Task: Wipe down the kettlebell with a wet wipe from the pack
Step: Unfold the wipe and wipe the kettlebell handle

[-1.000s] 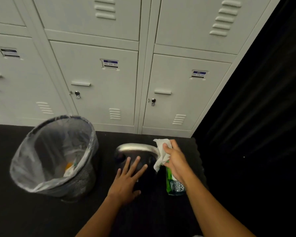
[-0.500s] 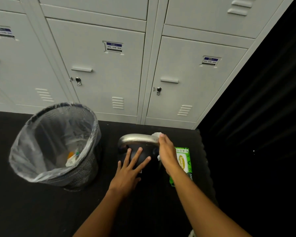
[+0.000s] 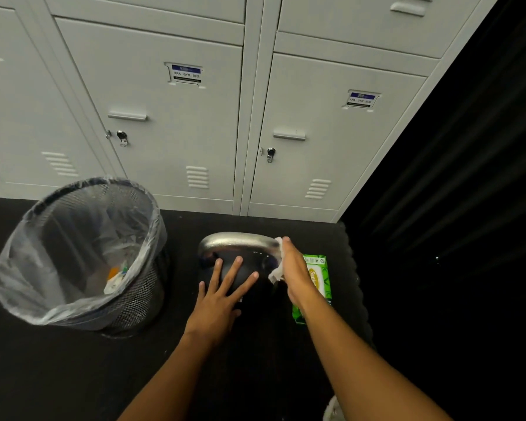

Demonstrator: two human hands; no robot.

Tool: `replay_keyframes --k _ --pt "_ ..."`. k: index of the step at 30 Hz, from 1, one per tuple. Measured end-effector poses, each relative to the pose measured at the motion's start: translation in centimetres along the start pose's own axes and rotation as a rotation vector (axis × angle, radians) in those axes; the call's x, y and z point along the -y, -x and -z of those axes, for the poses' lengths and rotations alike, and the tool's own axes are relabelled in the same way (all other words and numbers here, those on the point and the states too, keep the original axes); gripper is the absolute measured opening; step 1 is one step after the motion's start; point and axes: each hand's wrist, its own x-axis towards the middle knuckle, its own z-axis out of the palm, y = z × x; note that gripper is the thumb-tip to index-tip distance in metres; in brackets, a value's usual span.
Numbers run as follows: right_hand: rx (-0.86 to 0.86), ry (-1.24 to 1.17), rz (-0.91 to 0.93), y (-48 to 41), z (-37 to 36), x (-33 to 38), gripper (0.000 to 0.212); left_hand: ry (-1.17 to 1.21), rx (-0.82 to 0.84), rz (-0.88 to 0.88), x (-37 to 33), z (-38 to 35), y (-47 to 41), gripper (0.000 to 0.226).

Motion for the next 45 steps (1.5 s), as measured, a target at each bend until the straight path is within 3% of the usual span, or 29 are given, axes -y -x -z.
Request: replay_keyframes --k 3,7,10,12,15,18,20,24,26,31,34,37,40,42,43,45 --pt "0.009 0.126 0.157 -0.4 -1.0 1.6 0.036 -0.018 0.01 -0.003 0.0 0.2 0.1 0.101" --pt "-0.147 0.257 0.483 0.4 -2.7 -0.6 0.036 -0.014 0.015 -0.01 0.1 0.1 0.1 0.104" --pt "-0.225 0.227 0.734 1.7 -3.5 -3.5 0.038 -0.029 0.027 -0.016 0.3 0.0 -0.1 0.103" --pt "-0.192 0.166 0.799 1.9 -3.5 -4.9 0.04 -0.028 0.031 -0.022 0.3 0.1 -0.2 0.098" --pt "-0.149 0.037 0.682 1.0 -2.7 -5.0 0.031 -0.017 0.046 -0.021 0.2 0.3 -0.2 0.098" --pt "-0.11 -0.029 0.242 0.4 -1.1 -1.7 0.027 -0.004 0.053 -0.016 0.0 0.3 -0.2 0.098" --pt "-0.04 0.112 0.054 0.0 -0.3 0.7 0.027 -0.006 0.064 -0.009 -0.1 0.3 -0.3 0.098" --pt "-0.098 0.29 0.138 -0.2 -1.5 2.5 0.035 0.01 0.055 -0.013 0.0 0.2 -0.4 0.1" --pt "-0.162 0.357 0.295 0.1 -2.4 1.7 0.037 0.013 0.046 -0.018 0.1 0.0 -0.4 0.103" --pt "-0.275 0.393 0.731 2.3 -3.8 -2.9 0.042 0.008 0.034 -0.041 0.3 0.3 -0.4 0.111" --pt "-0.199 0.216 0.804 2.6 -3.5 -4.9 0.04 -0.009 0.04 -0.038 0.3 0.2 -0.4 0.104" --pt "-0.125 -0.018 0.685 1.7 -3.0 -4.9 0.035 0.003 0.042 -0.014 0.1 0.0 -0.4 0.106" --pt "-0.046 -0.143 0.305 1.2 -1.6 -2.5 0.028 -0.015 0.05 -0.004 -0.3 0.0 -0.4 0.107" --pt "0.024 -0.053 0.014 0.6 0.1 -0.6 0.042 -0.017 0.054 0.001 -0.5 0.1 -0.5 0.105" --pt "0.071 0.008 -0.045 0.2 0.8 0.2 0.048 -0.021 0.058 0.004 -0.5 0.0 -0.5 0.104" --pt "0.111 0.107 0.016 -0.3 1.1 1.5 0.05 -0.025 0.066 0.016 -0.7 0.0 -0.6 0.102"
